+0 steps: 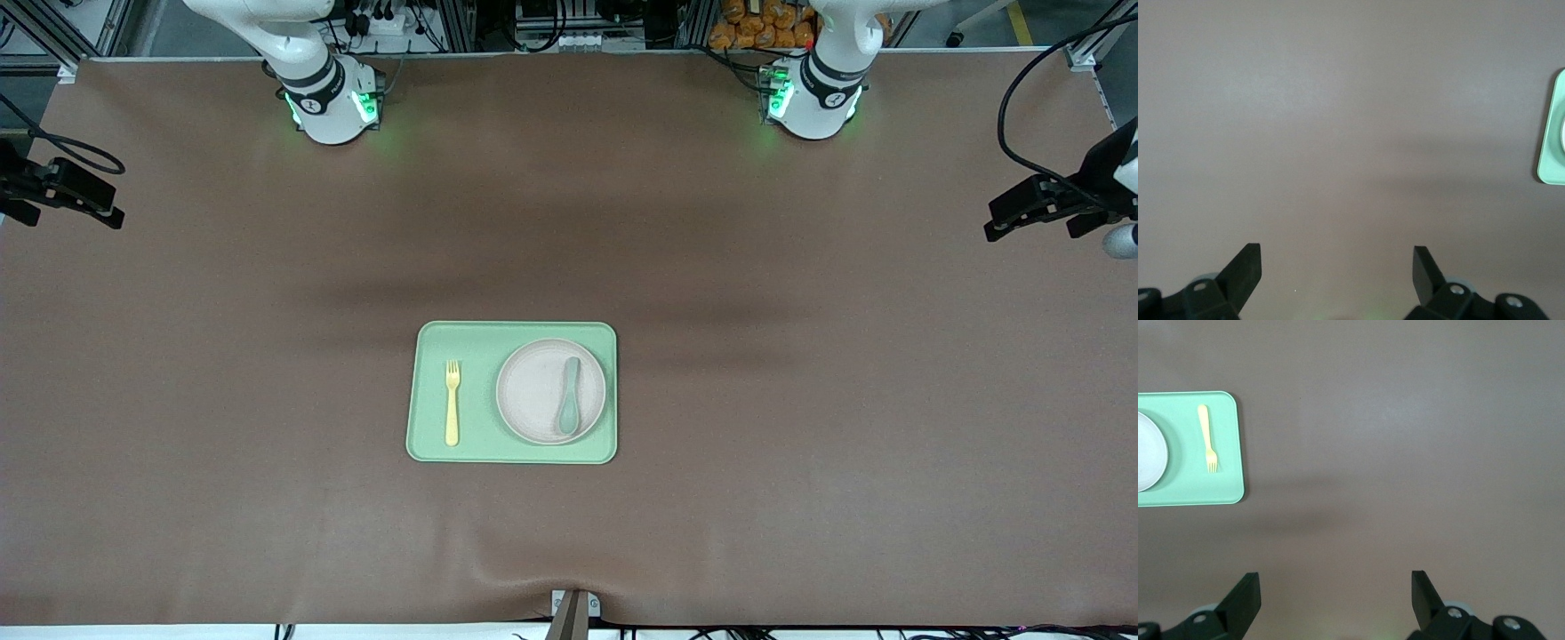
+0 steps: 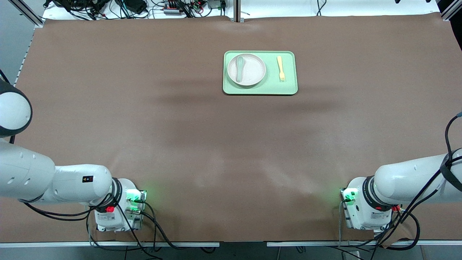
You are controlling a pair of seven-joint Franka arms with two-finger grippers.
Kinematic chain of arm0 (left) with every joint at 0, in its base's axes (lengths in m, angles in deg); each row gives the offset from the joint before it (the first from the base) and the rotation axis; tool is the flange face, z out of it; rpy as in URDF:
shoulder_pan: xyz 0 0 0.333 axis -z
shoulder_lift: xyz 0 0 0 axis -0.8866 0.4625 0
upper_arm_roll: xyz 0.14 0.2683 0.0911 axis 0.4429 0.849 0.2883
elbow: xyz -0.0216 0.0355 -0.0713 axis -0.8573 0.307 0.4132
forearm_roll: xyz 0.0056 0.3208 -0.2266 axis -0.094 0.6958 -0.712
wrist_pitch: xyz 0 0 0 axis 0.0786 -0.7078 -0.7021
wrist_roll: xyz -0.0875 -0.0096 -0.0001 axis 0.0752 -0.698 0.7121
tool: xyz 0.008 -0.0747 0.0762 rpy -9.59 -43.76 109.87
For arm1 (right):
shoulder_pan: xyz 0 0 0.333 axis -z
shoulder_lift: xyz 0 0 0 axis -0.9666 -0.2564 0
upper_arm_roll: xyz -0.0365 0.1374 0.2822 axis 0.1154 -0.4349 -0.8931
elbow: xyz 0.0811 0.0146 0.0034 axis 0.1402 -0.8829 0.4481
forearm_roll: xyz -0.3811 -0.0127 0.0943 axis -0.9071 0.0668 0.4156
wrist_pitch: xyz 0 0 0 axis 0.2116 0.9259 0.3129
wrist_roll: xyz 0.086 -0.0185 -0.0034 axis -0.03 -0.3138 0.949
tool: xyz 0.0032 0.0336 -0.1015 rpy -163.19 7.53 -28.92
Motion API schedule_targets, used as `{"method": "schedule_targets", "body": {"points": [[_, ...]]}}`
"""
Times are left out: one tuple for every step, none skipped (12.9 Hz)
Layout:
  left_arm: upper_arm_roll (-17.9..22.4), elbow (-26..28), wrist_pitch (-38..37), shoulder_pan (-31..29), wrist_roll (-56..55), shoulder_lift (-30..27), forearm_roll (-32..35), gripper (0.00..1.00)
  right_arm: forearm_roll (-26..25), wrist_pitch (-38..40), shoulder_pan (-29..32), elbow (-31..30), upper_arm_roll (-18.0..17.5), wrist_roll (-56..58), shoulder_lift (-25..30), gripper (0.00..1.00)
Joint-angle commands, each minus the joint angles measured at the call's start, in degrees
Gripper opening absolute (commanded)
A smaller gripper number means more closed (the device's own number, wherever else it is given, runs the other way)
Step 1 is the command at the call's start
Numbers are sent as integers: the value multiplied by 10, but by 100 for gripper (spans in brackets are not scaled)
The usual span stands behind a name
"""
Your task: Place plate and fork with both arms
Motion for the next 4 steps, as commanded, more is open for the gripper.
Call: {"method": "schedule_targets", "body": {"points": [[-5, 2, -10, -2, 19, -10, 0, 100, 2, 9, 10, 12, -6, 3, -5, 100], [-5, 2, -10, -1, 19, -9, -1, 100, 2, 9, 11, 12, -6, 3, -5, 100], [-6, 2, -10, 2, 16, -9, -1, 100, 2, 10, 11, 12, -6, 3, -5, 100], [-13, 1, -10, 2, 10, -9, 0, 100, 2, 10, 11, 12, -6, 3, -4, 100]]}}
